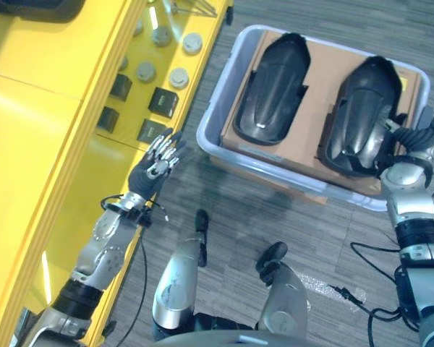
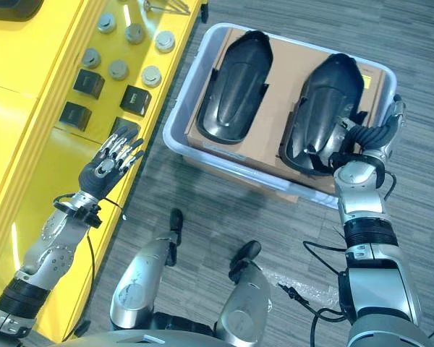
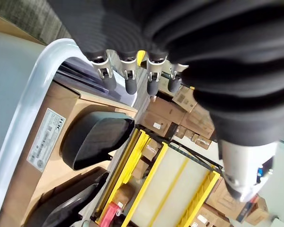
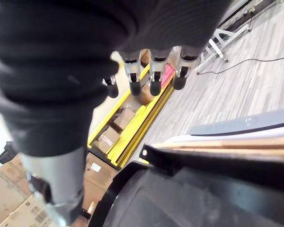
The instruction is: Move parts from the plastic box to the shelf.
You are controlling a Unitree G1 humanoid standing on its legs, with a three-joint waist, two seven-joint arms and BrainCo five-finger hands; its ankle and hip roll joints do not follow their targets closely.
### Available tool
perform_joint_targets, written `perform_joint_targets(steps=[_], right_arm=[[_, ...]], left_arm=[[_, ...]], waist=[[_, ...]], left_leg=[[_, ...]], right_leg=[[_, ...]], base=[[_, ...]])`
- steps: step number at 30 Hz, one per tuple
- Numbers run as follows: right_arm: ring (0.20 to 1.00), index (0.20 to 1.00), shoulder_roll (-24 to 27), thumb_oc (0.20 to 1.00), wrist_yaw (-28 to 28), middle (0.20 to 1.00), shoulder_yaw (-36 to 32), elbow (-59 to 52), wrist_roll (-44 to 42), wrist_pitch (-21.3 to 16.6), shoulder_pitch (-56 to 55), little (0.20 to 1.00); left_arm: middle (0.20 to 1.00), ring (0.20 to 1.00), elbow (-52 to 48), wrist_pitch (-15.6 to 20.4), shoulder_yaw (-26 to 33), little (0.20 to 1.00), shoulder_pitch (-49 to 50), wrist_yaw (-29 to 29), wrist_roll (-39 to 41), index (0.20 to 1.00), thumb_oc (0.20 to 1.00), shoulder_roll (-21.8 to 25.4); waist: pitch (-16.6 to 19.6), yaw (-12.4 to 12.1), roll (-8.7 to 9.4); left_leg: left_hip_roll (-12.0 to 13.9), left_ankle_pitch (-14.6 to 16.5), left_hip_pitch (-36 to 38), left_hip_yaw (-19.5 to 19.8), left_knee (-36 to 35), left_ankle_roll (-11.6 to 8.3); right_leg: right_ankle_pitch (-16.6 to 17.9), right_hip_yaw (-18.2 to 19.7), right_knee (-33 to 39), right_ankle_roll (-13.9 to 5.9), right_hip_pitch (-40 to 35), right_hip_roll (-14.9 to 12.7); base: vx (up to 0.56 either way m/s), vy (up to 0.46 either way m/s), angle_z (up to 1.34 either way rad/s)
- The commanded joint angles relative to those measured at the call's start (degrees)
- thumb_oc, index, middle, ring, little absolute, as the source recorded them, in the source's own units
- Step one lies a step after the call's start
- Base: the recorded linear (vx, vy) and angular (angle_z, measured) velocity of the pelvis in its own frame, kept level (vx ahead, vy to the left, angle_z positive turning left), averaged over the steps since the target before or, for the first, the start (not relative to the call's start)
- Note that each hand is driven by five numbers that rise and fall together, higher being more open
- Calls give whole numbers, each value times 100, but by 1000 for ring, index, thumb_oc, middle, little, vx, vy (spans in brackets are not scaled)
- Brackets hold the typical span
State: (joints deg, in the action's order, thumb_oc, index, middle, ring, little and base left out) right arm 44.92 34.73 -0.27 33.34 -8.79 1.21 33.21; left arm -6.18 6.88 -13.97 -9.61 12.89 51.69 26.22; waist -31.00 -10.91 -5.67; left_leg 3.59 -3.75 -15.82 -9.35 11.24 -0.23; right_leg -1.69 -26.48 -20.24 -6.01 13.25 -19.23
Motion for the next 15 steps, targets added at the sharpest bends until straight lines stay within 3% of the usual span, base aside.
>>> perform_joint_targets(steps=[1,9,15], right_arm=[[1000,1000,158,1000,96,1000,97,-460,64,-14,53,1000],[1000,1000,-66,1000,14,1000,-2,-808,134,271,-268,1000],[1000,1000,-227,1000,-6,1000,34,-696,52,166,-281,1000]], left_arm=[[1000,1000,-511,244,143,1000,128,48,156,1000,1000,-115],[1000,1000,-529,147,298,1000,144,42,162,1000,1000,-150],[1000,1000,-489,125,264,1000,65,51,118,1000,1000,-184]], waist=[[123,-8,19],[124,57,59],[121,64,51]], left_leg=[[236,678,-211,234,603,-261],[256,611,-136,148,458,-283],[263,490,-246,81,424,-240]], right_leg=[[-43,205,320,-330,23,95],[11,233,511,-348,-75,156],[115,169,568,-291,8,153]], base=[[26,11,-13],[2,7,-3],[-35,2,-2]])
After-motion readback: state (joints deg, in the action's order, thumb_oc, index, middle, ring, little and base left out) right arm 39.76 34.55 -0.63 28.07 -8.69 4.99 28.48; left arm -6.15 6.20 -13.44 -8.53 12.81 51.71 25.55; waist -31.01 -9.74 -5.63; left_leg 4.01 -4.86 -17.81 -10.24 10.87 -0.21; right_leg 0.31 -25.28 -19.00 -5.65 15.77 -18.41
